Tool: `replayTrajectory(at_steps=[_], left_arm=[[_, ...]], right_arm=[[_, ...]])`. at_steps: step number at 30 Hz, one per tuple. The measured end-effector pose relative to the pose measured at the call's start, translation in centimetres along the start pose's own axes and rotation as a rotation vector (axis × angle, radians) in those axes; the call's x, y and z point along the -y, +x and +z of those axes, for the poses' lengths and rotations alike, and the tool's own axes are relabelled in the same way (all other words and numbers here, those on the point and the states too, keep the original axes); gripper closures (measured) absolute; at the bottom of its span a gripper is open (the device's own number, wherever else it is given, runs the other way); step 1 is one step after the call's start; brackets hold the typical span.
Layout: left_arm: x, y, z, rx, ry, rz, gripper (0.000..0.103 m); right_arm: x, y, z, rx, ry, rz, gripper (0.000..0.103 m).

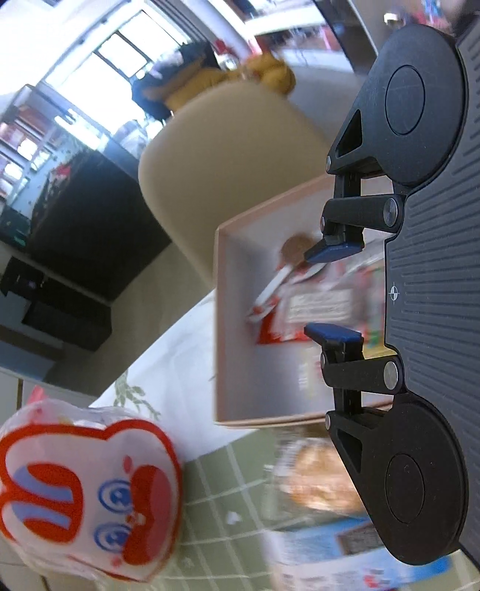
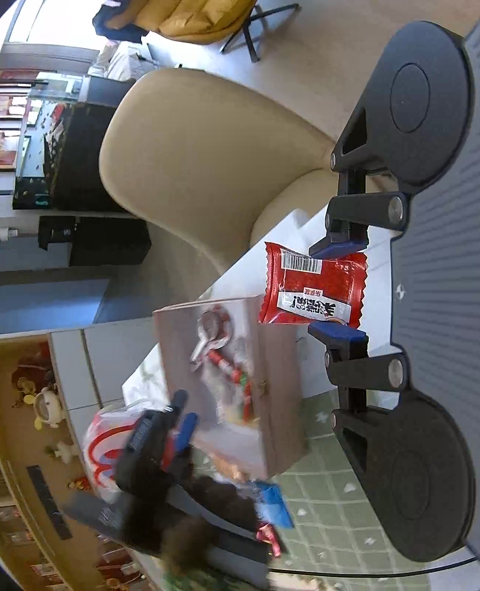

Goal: Organize snacks
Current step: 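Open the right tool over the pink box to drop the red spicy packet, then move the right tool to the red egg snack packet and grasp it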

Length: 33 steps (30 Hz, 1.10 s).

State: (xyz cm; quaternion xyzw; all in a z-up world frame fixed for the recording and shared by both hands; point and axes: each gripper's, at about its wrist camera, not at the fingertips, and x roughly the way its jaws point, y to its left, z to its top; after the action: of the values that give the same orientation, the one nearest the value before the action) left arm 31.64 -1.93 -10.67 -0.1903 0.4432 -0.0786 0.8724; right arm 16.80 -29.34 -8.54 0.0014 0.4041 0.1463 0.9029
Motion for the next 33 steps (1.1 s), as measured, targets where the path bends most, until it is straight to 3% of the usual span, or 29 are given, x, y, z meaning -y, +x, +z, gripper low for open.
replayTrajectory(at_steps=[5, 8, 11, 12, 14, 17, 21, 26, 30, 33], left_arm=[[-0.9, -4.9, -5.1, 0.010, -0.066, -0.038, 0.063], [-1.5, -6.4, -7.1, -0.004, -0.080, -0.049, 0.063], [-2.6, -7.5, -8.7, -0.018, -0.071, -0.038, 0.063], [-3.0, -8.1, -9.2, -0.017, -0.074, -0.037, 0.063], [-4.0, -8.9, -10.1, 0.000, -0.088, -0.028, 0.063], [-5.5, -10.0, -11.1, 0.021, -0.124, 0.008, 0.063], [-7.5, -10.8, -11.8, 0.047, -0.171, 0.041, 0.063], [-10.2, -12.9, -10.8, 0.124, -0.214, 0.079, 0.063], [-13.3, -15.0, -8.5, 0.237, -0.218, 0.166, 0.063], [-17.1, -14.7, -7.1, 0.258, -0.241, 0.276, 0.063]], right_arm=[[-1.7, 0.1, 6.9, 0.070, -0.005, 0.072, 0.066], [-3.4, 2.7, 11.2, 0.033, -0.009, 0.173, 0.066], [-5.4, 6.8, 13.5, -0.031, -0.019, 0.190, 0.066], [-5.8, 8.3, 13.8, -0.057, -0.020, 0.200, 0.061], [-6.6, 10.7, 13.7, -0.101, -0.029, 0.225, 0.053], [-7.4, 11.9, 12.9, -0.137, -0.001, 0.205, 0.050], [-7.7, 10.2, 11.6, -0.129, 0.001, 0.200, 0.043], [-9.6, 7.1, 10.9, -0.088, -0.059, 0.184, 0.042], [-11.6, 5.1, 10.3, -0.058, -0.063, 0.256, 0.041], [-13.5, 4.6, 9.1, -0.047, -0.075, 0.288, 0.039]])
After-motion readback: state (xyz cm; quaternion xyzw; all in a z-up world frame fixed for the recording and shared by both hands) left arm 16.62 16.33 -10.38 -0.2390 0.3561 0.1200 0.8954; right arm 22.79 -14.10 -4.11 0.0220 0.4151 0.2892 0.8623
